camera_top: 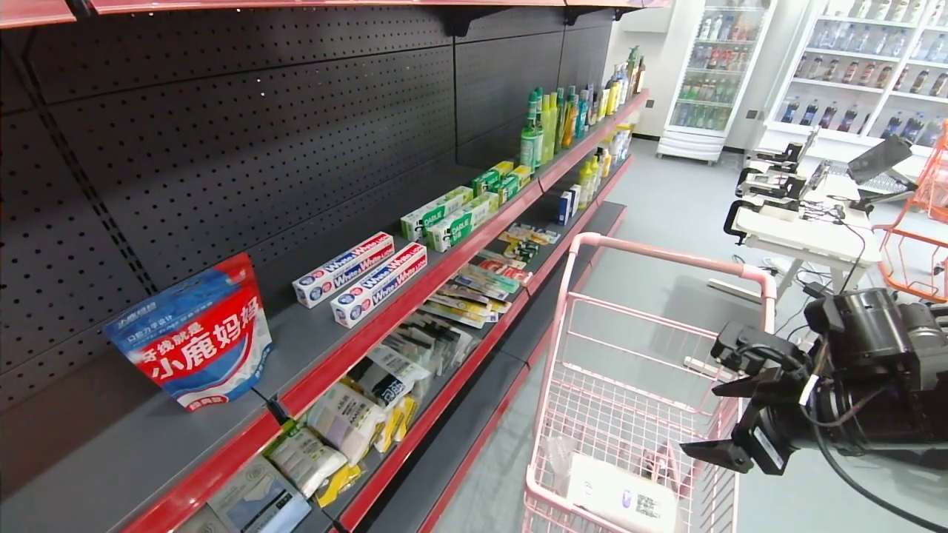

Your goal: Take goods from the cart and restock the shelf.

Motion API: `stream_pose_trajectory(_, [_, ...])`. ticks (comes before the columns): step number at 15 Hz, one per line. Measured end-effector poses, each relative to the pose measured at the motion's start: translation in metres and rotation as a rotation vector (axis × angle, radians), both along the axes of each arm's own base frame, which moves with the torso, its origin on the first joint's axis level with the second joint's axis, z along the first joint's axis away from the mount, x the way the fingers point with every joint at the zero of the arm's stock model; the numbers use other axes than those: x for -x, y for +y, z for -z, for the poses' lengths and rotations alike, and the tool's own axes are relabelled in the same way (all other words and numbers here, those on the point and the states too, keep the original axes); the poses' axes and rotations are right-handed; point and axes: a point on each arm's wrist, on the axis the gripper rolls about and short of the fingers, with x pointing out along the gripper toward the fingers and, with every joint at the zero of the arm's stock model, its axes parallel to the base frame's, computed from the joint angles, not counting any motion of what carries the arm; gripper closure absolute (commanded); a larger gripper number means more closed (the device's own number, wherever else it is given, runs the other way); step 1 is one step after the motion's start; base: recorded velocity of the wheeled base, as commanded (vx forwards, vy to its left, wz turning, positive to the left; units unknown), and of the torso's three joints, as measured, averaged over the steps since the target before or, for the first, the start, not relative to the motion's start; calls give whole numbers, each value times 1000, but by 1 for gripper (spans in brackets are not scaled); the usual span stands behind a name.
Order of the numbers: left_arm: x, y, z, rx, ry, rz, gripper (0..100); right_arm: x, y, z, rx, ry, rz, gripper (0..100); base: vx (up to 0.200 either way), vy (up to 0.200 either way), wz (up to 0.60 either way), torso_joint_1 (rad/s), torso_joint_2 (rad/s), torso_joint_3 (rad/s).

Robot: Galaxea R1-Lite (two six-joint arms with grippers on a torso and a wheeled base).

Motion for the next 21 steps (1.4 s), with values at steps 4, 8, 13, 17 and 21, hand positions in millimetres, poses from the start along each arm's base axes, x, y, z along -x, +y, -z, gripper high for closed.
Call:
stream_pose_trajectory(4, [0, 0, 0, 0, 0, 0, 0, -9, 5, 16, 24, 25, -44, 0, 0, 0, 0, -134, 300, 157])
stream_pose_trajectory(8, [0, 0, 0, 0, 0, 0, 0, -11, 4, 26, 40, 54, -57, 0, 0, 0, 0, -157, 339, 179])
stream_pose_trajectory(13, [0, 0, 0, 0, 0, 0, 0, -14, 9, 30, 84, 38, -142, 0, 0, 0, 0, -149, 338, 181])
stream_pose_trajectory(17, [0, 0, 0, 0, 0, 0, 0, -20, 16, 31, 88, 33, -168, 0, 0, 0, 0, -162, 356, 189])
stream_pose_trajectory(21, [0, 0, 0, 0, 0, 0, 0, -26, 17, 30, 88, 22, -169, 0, 0, 0, 150, -163, 378, 210])
